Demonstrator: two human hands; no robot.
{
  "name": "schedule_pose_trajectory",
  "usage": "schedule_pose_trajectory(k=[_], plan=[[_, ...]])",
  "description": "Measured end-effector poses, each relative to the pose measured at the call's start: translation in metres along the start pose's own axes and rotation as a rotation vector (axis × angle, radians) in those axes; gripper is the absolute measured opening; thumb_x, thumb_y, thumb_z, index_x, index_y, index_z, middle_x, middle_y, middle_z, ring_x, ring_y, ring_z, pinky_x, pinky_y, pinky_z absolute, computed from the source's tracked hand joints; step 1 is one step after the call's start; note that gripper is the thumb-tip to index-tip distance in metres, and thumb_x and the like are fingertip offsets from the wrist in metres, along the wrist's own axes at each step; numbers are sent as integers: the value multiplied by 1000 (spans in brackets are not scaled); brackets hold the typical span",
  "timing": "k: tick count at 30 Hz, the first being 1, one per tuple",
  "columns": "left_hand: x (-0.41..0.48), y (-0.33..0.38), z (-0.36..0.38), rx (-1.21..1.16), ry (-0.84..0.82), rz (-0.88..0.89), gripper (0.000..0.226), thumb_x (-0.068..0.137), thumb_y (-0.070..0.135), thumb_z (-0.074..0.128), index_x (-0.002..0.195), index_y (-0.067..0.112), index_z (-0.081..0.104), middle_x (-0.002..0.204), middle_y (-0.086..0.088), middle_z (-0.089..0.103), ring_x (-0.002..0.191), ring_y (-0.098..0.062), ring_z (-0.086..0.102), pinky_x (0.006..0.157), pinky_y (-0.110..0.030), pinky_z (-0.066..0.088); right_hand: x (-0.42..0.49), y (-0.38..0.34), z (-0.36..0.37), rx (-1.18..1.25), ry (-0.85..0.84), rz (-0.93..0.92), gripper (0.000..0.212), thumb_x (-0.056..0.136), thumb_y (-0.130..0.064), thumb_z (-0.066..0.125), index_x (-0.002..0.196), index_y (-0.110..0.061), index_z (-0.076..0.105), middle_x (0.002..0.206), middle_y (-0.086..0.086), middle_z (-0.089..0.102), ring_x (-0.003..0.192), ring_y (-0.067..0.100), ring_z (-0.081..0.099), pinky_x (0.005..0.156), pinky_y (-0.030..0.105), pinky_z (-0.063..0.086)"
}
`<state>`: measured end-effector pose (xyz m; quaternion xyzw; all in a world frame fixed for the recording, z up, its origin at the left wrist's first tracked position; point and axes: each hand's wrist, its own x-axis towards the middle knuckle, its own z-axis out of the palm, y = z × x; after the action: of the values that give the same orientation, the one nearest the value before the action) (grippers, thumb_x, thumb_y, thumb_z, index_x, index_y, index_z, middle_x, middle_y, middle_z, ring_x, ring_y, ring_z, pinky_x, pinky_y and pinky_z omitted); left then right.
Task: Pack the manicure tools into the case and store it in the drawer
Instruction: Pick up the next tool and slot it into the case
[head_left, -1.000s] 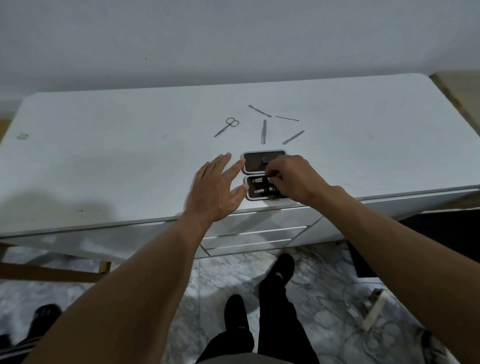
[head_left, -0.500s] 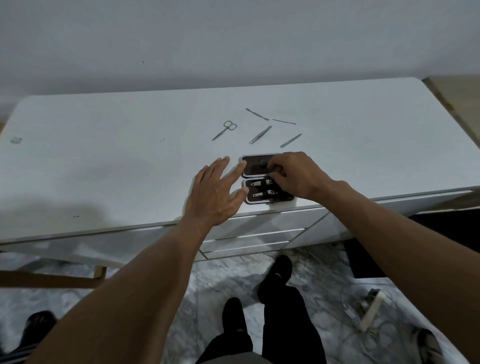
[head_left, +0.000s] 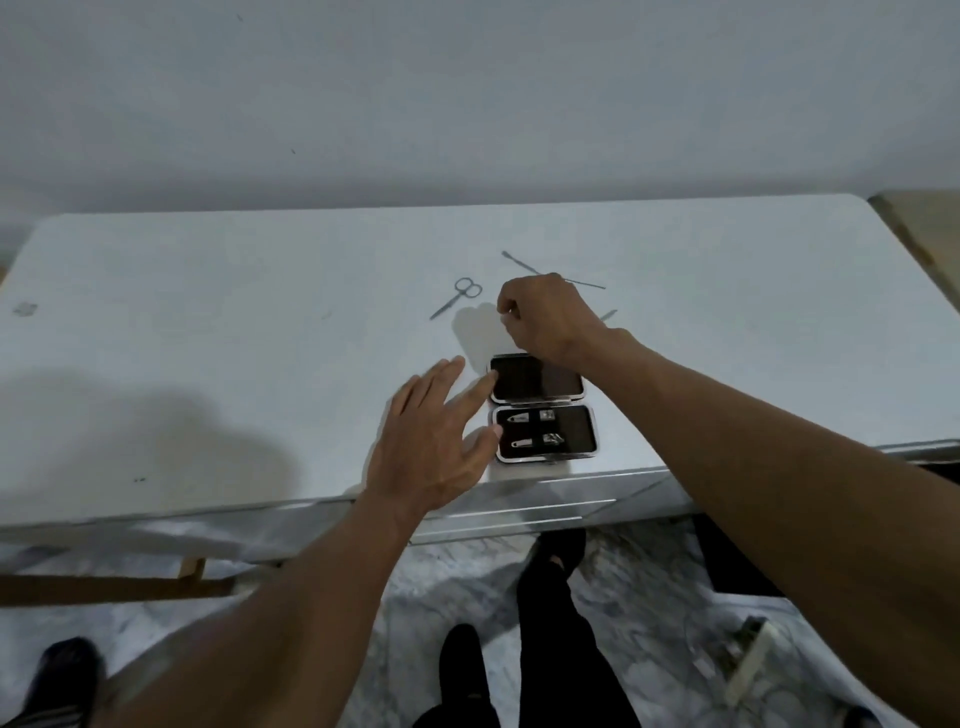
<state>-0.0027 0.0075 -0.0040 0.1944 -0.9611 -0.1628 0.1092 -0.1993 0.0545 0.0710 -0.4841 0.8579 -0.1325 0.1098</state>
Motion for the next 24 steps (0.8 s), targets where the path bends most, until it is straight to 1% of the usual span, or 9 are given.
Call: schedule_pose_trajectory(k=[2,5,6,9,13,16,19,22,24], plan=[[0,0,-1,-4,-15,-12,58,91,51,39,144,30,44,150,-11,42,140,-26,36,112,-46,31,23,-2,2,-45,-12,-25,20,88,-7,50,97,-9,68,100,14,72,98,35,64,78,33,47],[2,-1,-2,15,-15,-11,57,94,55,39,146,31,42,151,-8,41,141,-24,34,113,-44,30,57,-6,7,-111,-58,-69,20,87,-4,50,96,-7,68,99,16,71,90,35,65,70,32,47],[2,-1,-1,13,-19,-12,56,95,56,38,146,32,40,152,-7,40,142,-24,33,114,-44,29,66,-8,7,-125,-79,-81,20,87,-4,51,98,-6,68,100,16,71,90,35,65,71,32,48],[2,0,-2,39,-50,-27,57,96,57,35,148,35,35,155,-5,35,145,-23,27,116,-43,25,83,-11,7,-147,-154,-91,23,88,-6,56,107,-7,68,109,17,68,98,36,64,83,38,54],[2,0,-4,25,-69,-19,59,95,56,38,149,34,33,157,-7,32,146,-23,25,117,-42,22,94,-13,8,-174,-206,-119,20,87,-8,57,104,-4,68,109,20,67,98,39,63,85,42,54],[2,0,-5,13,-68,-19,59,95,57,36,149,33,34,156,-8,33,145,-25,27,116,-44,24,97,-16,5,-226,-221,-133,17,89,-8,55,102,-2,65,105,22,66,93,40,64,79,40,54],[2,1,-5,9,-69,-20,59,94,56,38,148,32,35,156,-9,34,145,-26,29,115,-46,27,95,-21,4,-328,-238,-162,6,87,-3,51,90,-2,56,102,23,64,89,41,63,67,35,44],[2,0,-4,-1,-61,-18,60,93,54,42,148,32,36,155,-10,35,144,-27,30,115,-46,26,92,-25,1,-358,-237,-149,12,87,-1,48,96,1,55,104,24,62,91,41,61,66,34,39],[2,0,-3,7,-61,-17,60,92,55,42,148,33,36,155,-10,35,144,-27,29,116,-44,24,88,-28,0,-352,-246,-124,15,85,-1,50,99,2,56,103,23,61,84,39,58,65,33,39]])
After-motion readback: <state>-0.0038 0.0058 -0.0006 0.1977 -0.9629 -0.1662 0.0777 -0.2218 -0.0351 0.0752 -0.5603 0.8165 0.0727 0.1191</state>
